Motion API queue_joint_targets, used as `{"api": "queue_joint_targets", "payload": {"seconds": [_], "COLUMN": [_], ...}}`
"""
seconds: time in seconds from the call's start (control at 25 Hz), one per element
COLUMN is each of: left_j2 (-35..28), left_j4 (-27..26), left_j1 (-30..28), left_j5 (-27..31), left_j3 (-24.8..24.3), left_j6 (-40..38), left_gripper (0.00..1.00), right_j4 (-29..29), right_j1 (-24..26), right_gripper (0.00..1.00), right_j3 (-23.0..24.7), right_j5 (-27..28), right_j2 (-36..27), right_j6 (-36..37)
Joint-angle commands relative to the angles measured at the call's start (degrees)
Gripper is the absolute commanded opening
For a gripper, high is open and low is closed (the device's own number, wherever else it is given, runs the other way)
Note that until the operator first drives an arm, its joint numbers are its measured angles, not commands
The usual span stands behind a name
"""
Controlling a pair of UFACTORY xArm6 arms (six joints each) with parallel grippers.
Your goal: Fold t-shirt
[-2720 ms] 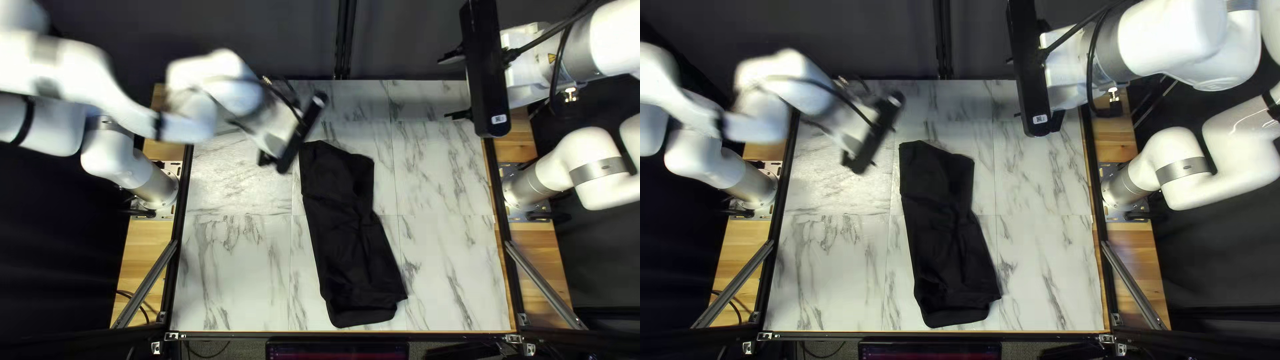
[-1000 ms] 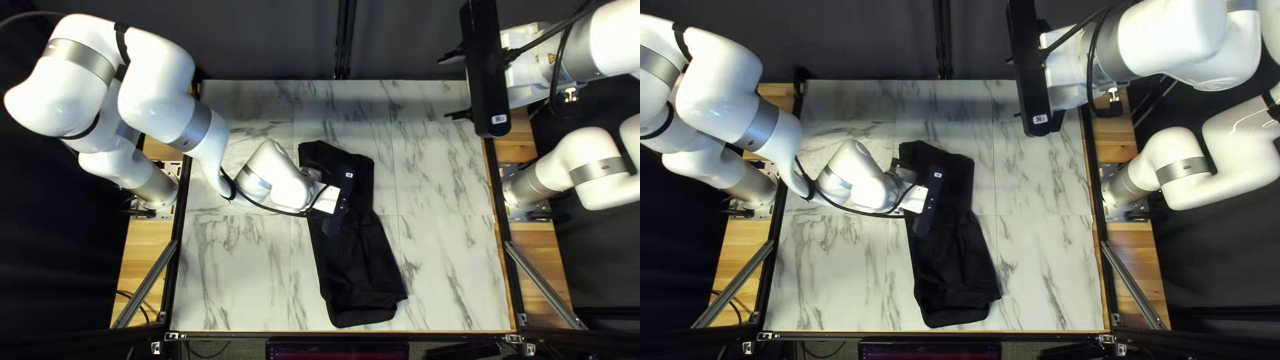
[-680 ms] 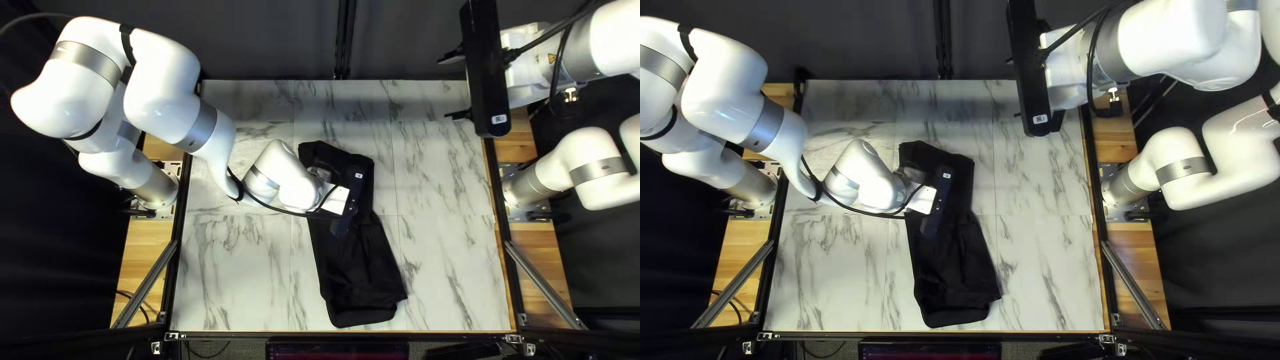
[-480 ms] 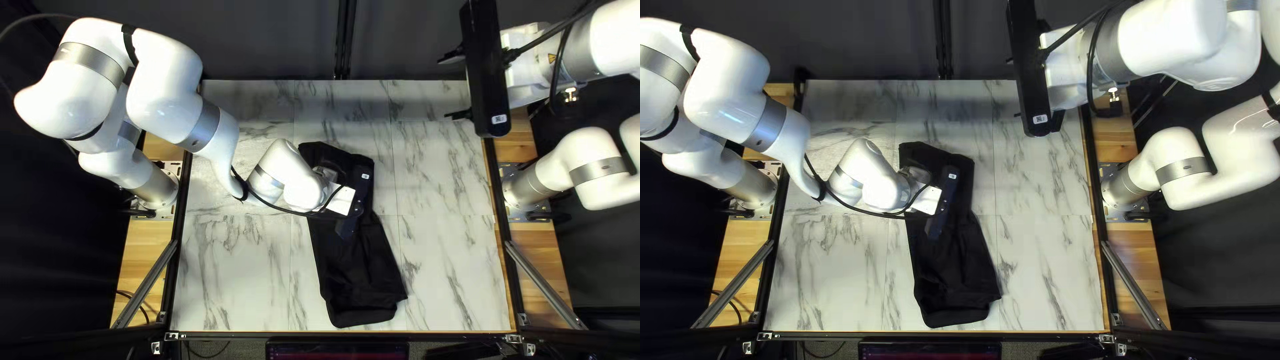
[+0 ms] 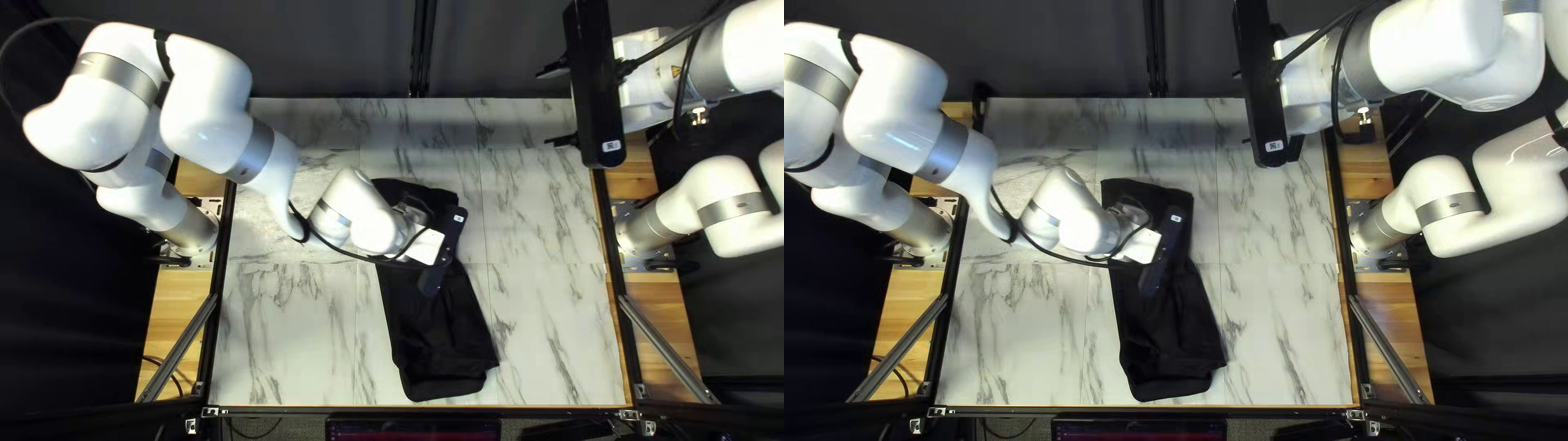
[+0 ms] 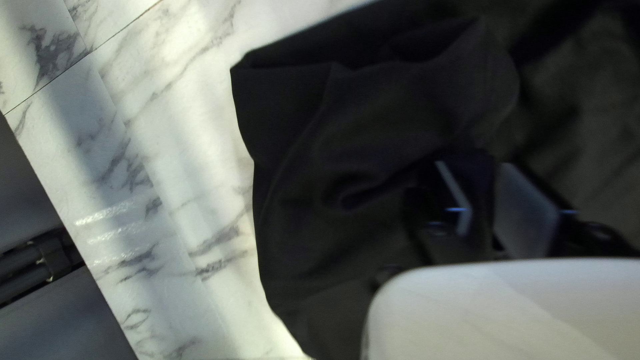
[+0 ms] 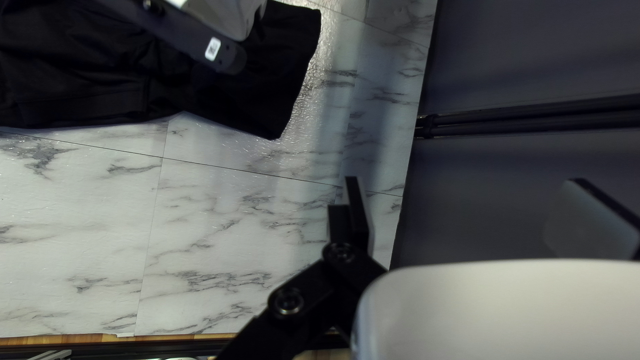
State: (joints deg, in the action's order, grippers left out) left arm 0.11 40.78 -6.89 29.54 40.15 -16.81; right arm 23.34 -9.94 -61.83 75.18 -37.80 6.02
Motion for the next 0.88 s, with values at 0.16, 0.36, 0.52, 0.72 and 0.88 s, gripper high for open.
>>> {"api": "queue_joint_targets", "payload": {"seconds": [0.16, 0.36, 0.52, 0.72, 0.88], "left_j2": [-3.22, 1.95, 5.28, 6.67, 6.87], "left_j4": [-4.57, -7.21, -9.18, -10.44, -10.19], "left_j1": [5.21, 6.15, 5.59, 4.44, 4.09], "left_j5": [-6.62, -8.15, -8.05, -6.46, -6.41], "left_j3": [-7.89, -5.43, -2.82, -1.03, -1.43], "left_j6": [10.3, 13.48, 14.98, 15.28, 14.28], "left_gripper": [1.0, 1.0, 1.0, 0.92, 0.91], "right_j4": [0.0, 0.0, 0.0, 0.0, 0.0], "right_j1": [0.0, 0.0, 0.0, 0.0, 0.0], "right_gripper": [1.0, 1.0, 1.0, 1.0, 1.0], "right_j3": [0.0, 0.0, 0.0, 0.0, 0.0], "right_j5": [0.0, 0.0, 0.0, 0.0, 0.0], "right_j2": [0.0, 0.0, 0.0, 0.0, 0.0], "right_j6": [0.0, 0.0, 0.0, 0.0, 0.0]}}
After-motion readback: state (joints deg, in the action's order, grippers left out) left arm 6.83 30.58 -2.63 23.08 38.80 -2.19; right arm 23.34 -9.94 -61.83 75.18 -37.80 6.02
